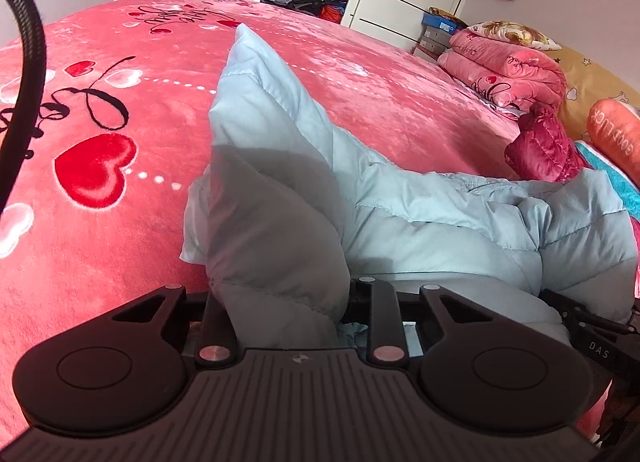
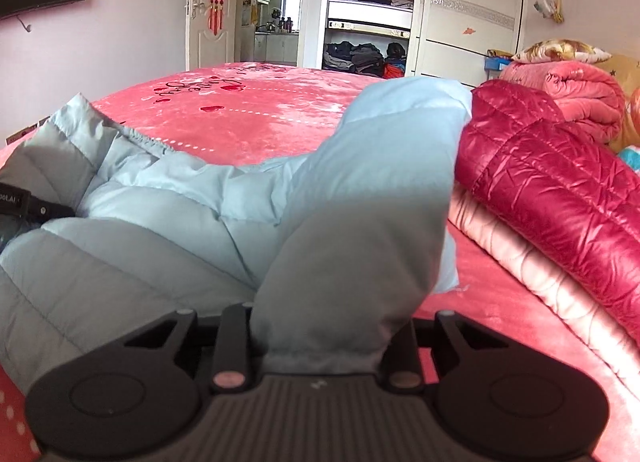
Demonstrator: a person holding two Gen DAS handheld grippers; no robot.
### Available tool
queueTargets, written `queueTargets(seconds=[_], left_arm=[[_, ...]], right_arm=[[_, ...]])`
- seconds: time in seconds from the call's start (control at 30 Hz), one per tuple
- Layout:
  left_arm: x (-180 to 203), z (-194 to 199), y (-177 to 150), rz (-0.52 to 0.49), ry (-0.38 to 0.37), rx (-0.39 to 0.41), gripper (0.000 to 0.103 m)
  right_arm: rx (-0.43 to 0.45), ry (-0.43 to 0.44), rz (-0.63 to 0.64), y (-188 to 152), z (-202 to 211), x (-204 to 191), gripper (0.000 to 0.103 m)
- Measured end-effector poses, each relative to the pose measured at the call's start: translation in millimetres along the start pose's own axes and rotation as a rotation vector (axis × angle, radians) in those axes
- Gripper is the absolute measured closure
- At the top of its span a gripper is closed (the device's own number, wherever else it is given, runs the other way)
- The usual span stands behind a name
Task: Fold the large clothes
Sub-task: 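Lift the folded jacket with both grippers and carry it toward the red jacket stack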
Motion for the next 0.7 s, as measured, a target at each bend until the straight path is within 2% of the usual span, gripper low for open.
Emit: queueTargets(seconds=[0.4, 0.53, 0.7], left_arm=[[33, 18, -7, -0.059, -0.036, 0.037, 0.077], [55, 21, 6, -0.114, -0.051, 0.07, 0.079], [95, 30, 38, -0.187, -0.117, 0.142, 0.079]], right_arm=[[0.048, -0.12, 0.085, -18, 53, 24, 0.08], [0.095, -0.17, 0.091, -17, 66, 38, 0.081], [0.172, -0.24, 0.068, -12, 84, 63, 0.082]])
Point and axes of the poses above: each gripper's, at about its wrist camera, not at the fingertips, and z roughly against the way its jaws point, x to its right, y to its top, the point moved 4 cm from there along -z, roughly the way its jaws point, and after that the axes turned 12 degrees about z, right-handed, at the moved point
